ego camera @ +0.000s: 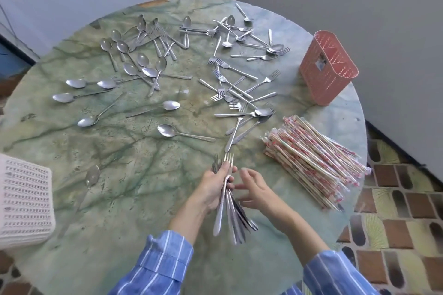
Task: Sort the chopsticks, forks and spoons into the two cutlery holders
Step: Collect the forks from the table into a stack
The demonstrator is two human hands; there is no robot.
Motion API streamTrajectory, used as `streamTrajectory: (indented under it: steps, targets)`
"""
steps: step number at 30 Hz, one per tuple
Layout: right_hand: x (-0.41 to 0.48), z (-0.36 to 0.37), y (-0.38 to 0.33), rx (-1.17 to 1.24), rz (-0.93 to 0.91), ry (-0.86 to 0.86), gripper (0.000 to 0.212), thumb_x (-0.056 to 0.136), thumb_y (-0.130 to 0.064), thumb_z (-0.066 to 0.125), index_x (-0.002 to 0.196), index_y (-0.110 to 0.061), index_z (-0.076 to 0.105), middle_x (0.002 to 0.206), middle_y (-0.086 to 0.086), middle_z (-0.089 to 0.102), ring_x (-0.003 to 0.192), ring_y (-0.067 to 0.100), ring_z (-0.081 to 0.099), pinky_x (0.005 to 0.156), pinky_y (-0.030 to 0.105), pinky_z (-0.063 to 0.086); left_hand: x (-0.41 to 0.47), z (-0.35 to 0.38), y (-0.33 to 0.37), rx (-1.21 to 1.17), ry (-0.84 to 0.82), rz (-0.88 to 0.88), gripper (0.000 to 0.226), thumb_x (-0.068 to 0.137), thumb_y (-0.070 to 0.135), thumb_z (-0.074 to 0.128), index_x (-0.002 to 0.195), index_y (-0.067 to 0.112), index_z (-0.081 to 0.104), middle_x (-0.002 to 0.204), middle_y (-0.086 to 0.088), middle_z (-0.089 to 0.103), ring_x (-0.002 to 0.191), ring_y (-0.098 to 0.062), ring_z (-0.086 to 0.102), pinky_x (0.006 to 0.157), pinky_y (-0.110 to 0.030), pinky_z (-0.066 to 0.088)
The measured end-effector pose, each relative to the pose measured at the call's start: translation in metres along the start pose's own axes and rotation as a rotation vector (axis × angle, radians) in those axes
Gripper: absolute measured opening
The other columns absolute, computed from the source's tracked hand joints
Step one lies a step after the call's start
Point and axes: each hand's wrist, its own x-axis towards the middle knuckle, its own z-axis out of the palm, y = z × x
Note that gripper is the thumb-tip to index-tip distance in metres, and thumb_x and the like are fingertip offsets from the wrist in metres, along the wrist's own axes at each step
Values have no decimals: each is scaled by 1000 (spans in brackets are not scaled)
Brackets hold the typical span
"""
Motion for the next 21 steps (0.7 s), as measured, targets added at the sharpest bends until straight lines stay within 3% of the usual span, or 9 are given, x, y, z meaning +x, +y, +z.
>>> streamTrajectory:
  steps: [2, 4, 5, 7, 9, 12, 16, 18, 21]
  targets:
    - [-11, -2, 12, -73, 28, -19, 62, 94, -42, 56, 143, -21, 25, 109, -7, 66, 91, 4, 63, 89, 23, 49, 4, 8, -13, -62, 27, 16, 15, 99, 16, 49, 91, 7, 57, 66, -5, 45, 52, -11, 44, 49, -20, 46]
    - [-15, -7, 24, -264, -26, 8, 64, 92, -31, 62, 142, -18, 25, 93, -8, 63, 73, -1, 58, 70, 17, 45, 4, 20, -27, -165, -18, 21, 9, 99, 7, 47, 99, 12, 56, 70, -4, 46, 63, -13, 48, 60, -23, 52]
    - [-16, -9, 28, -374, -54, 25, 64, 92, -28, 61, 143, -17, 24, 95, -6, 63, 73, 2, 58, 66, 18, 41, 4, 26, -34, -207, -42, 24, 11, 98, 4, 47, 100, 12, 54, 72, -4, 47, 67, -13, 50, 64, -23, 54]
    - [-14, -18, 39, -579, -82, 83, 68, 94, -17, 51, 150, -12, 13, 121, 7, 59, 99, 19, 61, 73, 24, 39, 7, 39, -46, -199, -76, 55, 14, 97, -1, 47, 97, 12, 53, 76, -5, 50, 70, -13, 53, 66, -22, 55]
    - [-9, -29, 54, -701, -74, 106, 71, 93, -7, 43, 153, -8, 3, 143, 13, 43, 124, 29, 49, 89, 27, 39, 12, 51, -53, -50, -89, 108, 14, 96, -1, 50, 95, 13, 54, 80, -5, 52, 72, -12, 53, 66, -19, 52]
    - [-8, -46, 73, -821, -77, 84, 70, 92, -1, 40, 153, -4, 5, 142, 18, 40, 127, 31, 43, 102, 31, 37, 28, 59, -57, 414, -34, 190, 11, 95, 9, 56, 98, 20, 58, 84, 0, 56, 74, -9, 52, 70, -18, 47]
    - [-6, -68, 85, -811, -159, 120, 60, 90, 0, 40, 148, -6, 27, 128, 15, 45, 110, 34, 52, 95, 41, 43, 42, 69, -57, 869, 128, 263, 29, 85, 17, 67, 114, 19, 61, 103, -3, 65, 100, -22, 61, 92, -28, 46]
    - [-5, -75, 81, -800, -207, 158, 39, 93, -6, 44, 131, -7, 45, 115, 13, 46, 97, 36, 54, 89, 46, 44, 43, 76, -56, 964, 248, 318, 39, 81, 20, 73, 117, 17, 58, 101, 3, 60, 99, -19, 59, 85, -22, 39]
    - [-3, -89, 74, -930, -211, 129, 26, 95, -21, 51, 117, -9, 54, 112, 12, 49, 101, 32, 53, 83, 40, 44, 45, 80, -59, 1001, 330, 436, 41, 75, 22, 79, 109, 13, 58, 96, 0, 62, 91, -21, 59, 71, -22, 34]
